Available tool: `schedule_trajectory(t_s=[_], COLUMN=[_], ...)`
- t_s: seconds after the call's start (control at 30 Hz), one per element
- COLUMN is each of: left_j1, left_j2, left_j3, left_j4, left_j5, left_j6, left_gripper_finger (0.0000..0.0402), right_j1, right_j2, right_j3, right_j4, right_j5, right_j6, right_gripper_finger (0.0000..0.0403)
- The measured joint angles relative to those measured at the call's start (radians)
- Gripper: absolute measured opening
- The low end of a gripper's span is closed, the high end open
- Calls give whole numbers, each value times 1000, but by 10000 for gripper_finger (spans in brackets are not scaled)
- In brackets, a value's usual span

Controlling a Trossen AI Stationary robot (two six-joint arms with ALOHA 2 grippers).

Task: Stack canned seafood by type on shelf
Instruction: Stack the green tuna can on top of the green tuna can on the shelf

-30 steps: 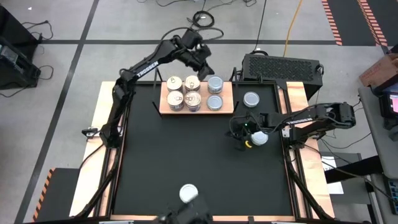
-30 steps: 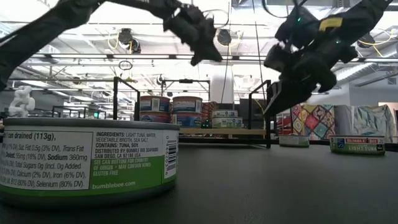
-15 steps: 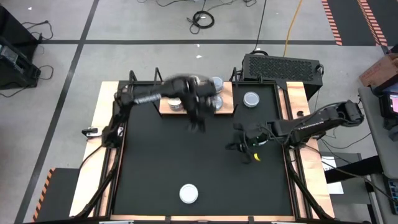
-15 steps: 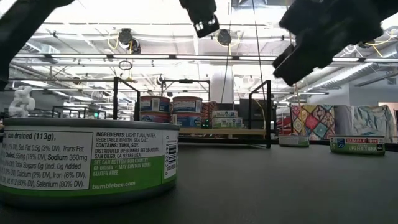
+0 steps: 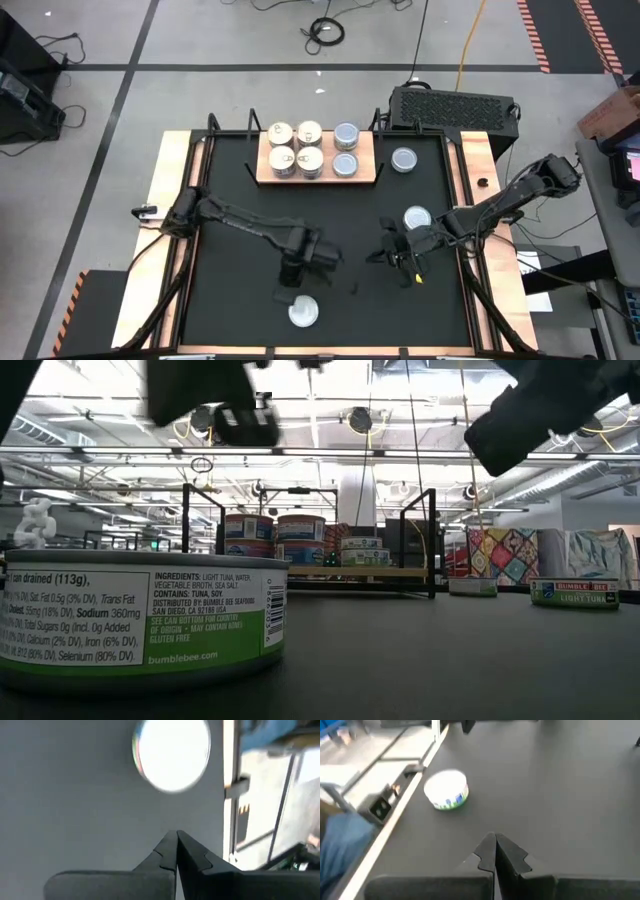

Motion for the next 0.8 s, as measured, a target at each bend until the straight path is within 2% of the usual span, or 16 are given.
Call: schedule_trajectory(t_s=[0.1, 0.2, 0.37, 0.5, 0.6, 0.67, 0.8], left_j1=[-35, -50, -81, -130, -153, -161, -181], left_j2=[-49, -157, -424, -593, -644, -648, -620], left_j3=[-95, -236, -551, -792, -905, -946, -962], left_j4=[30, 180, 489, 827, 1027, 1113, 1162], left_j5=[-4, -29, -209, -356, -436, -446, -446], left_j6=[-16, -85, -277, -419, -450, -450, -447], left_gripper_finger=[6, 6, 6, 6, 6, 6, 6], right_j1=[24, 50, 103, 125, 126, 126, 126], right_j2=[0, 1, 30, 76, 115, 138, 173], right_j3=[0, 0, 0, 0, 0, 0, 0], right_j4=[49, 96, 170, 235, 306, 351, 408], right_j5=[26, 36, 113, 143, 157, 157, 156], right_j6=[47, 74, 127, 140, 140, 142, 171], right_gripper_finger=[0, 0, 0, 0, 0, 0, 0])
